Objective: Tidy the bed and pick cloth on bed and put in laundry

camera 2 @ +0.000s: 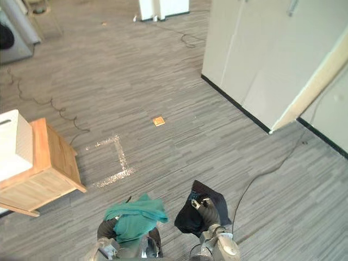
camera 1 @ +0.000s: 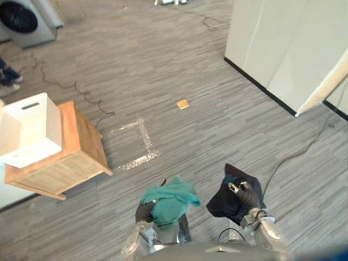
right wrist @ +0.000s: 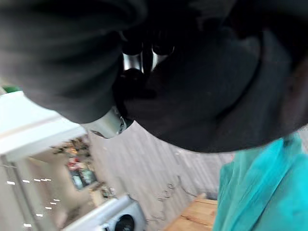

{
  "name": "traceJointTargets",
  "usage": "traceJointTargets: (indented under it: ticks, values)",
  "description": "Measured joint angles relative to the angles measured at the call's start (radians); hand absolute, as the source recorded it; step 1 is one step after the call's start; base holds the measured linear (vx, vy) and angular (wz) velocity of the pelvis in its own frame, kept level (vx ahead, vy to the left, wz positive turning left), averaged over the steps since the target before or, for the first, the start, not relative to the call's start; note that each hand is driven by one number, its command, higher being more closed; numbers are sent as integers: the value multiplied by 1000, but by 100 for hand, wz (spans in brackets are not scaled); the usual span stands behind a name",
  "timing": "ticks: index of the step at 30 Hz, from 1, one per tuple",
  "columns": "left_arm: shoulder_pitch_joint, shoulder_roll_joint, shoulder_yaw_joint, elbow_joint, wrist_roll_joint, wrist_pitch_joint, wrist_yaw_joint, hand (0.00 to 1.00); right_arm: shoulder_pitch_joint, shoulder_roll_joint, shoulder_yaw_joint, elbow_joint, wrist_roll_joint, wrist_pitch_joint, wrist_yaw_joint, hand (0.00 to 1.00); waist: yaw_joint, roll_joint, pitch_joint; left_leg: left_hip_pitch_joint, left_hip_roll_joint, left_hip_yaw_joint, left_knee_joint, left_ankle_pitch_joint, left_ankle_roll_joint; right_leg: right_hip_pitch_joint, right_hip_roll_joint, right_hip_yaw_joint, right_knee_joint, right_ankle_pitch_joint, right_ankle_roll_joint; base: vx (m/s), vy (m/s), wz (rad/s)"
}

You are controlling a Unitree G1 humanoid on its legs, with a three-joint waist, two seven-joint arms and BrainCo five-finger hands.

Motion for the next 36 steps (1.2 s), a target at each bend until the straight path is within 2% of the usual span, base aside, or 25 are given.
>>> traceJointTargets:
  ticks: [1, 2, 4, 6, 7, 8, 11, 13, 15, 17, 18, 19, 20, 21, 22, 23, 24, 25, 26, 27, 28, 29, 31, 33, 36]
  values:
    - [9, -9, -3, 4, 0, 7, 1, 100, 5, -9, -2, 11, -1, 1, -3, 100, 0, 8, -11, 12, 6, 31, -11, -18, 119, 21, 8, -1, -2, -7, 7, 217, 136, 37]
    - [7, -9, -1, 4, -1, 16, 8, 100, 2, -11, -2, 22, -1, 3, -9, 100, 17, -16, -28, 29, -31, 37, -13, -55, 94, 31, -25, -2, 10, -7, 15, 206, 126, 13]
    - [2, -18, 3, 2, 0, 22, 11, 100, 0, -19, 2, -4, -2, 3, -8, 100, 29, -6, -51, 36, -61, 30, -16, -99, 105, -2, -71, 9, 108, 10, 34, 390, 227, 15]
    - [2, -20, 1, -1, 1, 23, 11, 100, 1, -9, 2, -10, -1, 4, -3, 100, 25, -11, -52, 80, -115, -8, -44, -112, 131, -84, -155, 64, 383, 29, 68, 374, 231, 49]
    - [2, -17, 0, -1, 3, 25, 10, 100, 10, -5, 1, -10, -1, 7, -3, 100, 23, -21, -49, 120, -146, -37, -70, -117, 132, -139, -193, 106, 578, 60, 61, 328, 168, 78]
    - [6, -13, -3, 0, 13, 30, 10, 100, 16, -2, 1, -10, -1, 14, -6, 100, 17, -30, -44, 177, -177, -79, -102, -126, 123, -203, -221, 154, 818, 45, 42, 322, 144, 85]
    - [22, 9, -45, 1, 16, 30, 11, 100, 67, 5, 17, -10, 0, 20, -22, 100, -4, -33, -42, 305, -208, -173, -179, -136, 105, -374, -213, 187, 1066, -7, -29, 297, 59, 96]
    - [20, 22, -60, 18, 45, 30, 12, 100, 98, 11, 22, -10, 1, 16, -39, 100, -11, -35, -41, 354, -219, -243, -207, -139, 99, -502, -201, 202, 1038, -49, -50, 313, 17, 105]
    - [18, 34, -78, 34, 52, 30, 14, 100, 123, 11, 27, -10, 3, 12, -51, 100, -29, -34, -40, 401, -219, -321, -221, -140, 97, -583, -161, 230, 926, -85, -39, 377, -30, 125]
    - [17, 41, -88, 45, 52, 33, 14, 100, 135, 10, 33, 1, 18, 2, -69, 100, -46, -33, -38, 444, -199, -405, -227, -153, 74, -622, -106, 259, 672, -84, -33, 441, -110, 125]
    - [13, 45, -87, 50, 52, 33, 10, 100, 136, 11, 33, 6, 29, -1, -77, 100, -55, -32, -39, 456, -182, -443, -223, -163, 57, -624, -78, 269, 519, -58, -30, 401, -146, 122]
    - [7, 53, -86, 60, 53, 33, 6, 100, 135, 12, 33, 7, 45, -10, -80, 100, -56, -30, -37, 472, -158, -481, -218, -183, 25, -626, -41, 298, 321, 15, -31, 420, -192, 109]
    - [6, 57, -85, 67, 53, 32, 5, 100, 135, 13, 33, 7, 51, -18, -81, 100, -56, -29, -37, 478, -146, -495, -212, -195, 9, -625, -26, 315, 232, 55, -26, 445, -240, 99]
    - [9, 65, -85, 76, 53, 32, -1, 100, 133, 15, 33, 5, 53, -34, -80, 100, -55, -32, -37, 488, -127, -513, -197, -225, -11, -624, -11, 353, 114, 110, 0, 549, -327, 76]
    - [18, 74, -86, 79, 53, 31, -7, 100, 128, 14, 33, 4, 53, -41, -81, 100, -55, -37, -35, 507, -117, -535, -172, -268, -24, -632, -9, 386, 82, 123, 18, 476, -304, 67]
    - [22, 79, -86, 83, 53, 31, -8, 100, 126, 13, 33, 4, 53, -42, -81, 100, -56, -36, -35, 513, -106, -550, -153, -301, -30, -634, -7, 396, 93, 155, 11, 505, -334, 46]
    - [21, 79, -84, 94, 53, 31, -9, 100, 119, 2, 32, 7, 54, -42, -81, 100, -56, -6, -36, 522, -62, -563, -113, -358, -46, -653, 26, 397, 178, 214, -12, 533, -357, 35]
    - [18, 77, -91, 100, 53, 30, -12, 100, 118, -7, 31, -1, 58, -44, -81, 100, -59, 37, -53, 522, -12, -573, -107, -396, -54, -702, 59, 390, 289, 201, -33, 550, -363, 31]
    - [17, 74, -101, 106, 53, 30, -12, 100, 120, -12, 33, -6, 58, -43, -80, 100, -62, 52, -66, 526, 9, -573, -107, -400, -66, -722, 71, 377, 339, 183, -58, 599, -347, 34]
    - [5, 65, -103, 131, 52, 32, -9, 100, 97, -21, 33, -3, 58, -42, -80, 100, -59, 67, -55, 507, 23, -557, -6, -387, -75, -729, 72, 351, 423, 110, -116, 580, -343, 29]
    - [-6, 54, -107, 140, 51, 35, -8, 100, 81, -27, 32, 4, 58, -40, -81, 100, -67, 74, -48, 440, 41, -527, 148, -348, -85, -717, 68, 337, 448, 73, -127, 651, -403, 47]
    - [-15, 34, -110, 140, 50, 38, -10, 100, 80, -33, 29, 1, 57, -40, -80, 100, -83, 92, -37, 343, 83, -500, 379, -240, -94, -662, 76, 309, 435, 36, -139, 588, -386, 57]
    - [-14, 13, -108, 121, 51, 37, -16, 100, 77, -34, 15, -6, 48, -40, -77, 100, -75, 106, -17, 211, 172, -443, 680, -206, -88, -524, 109, 271, 361, -4, -157, 496, -280, 56]
    - [0, 13, -106, 81, 50, 37, -27, 100, 79, -31, 7, -11, 39, -42, -66, 100, -54, 94, -12, 140, 182, -380, 719, -206, -88, -402, 120, 251, 278, -20, -158, 515, -255, 27]
    - [29, 12, -106, 12, 50, 32, -33, 100, 76, -33, -15, -39, 39, -43, -37, 100, -36, 90, -12, 62, 142, -269, 475, -206, -91, -284, 134, 229, 162, -26, -158, 396, -135, 10]
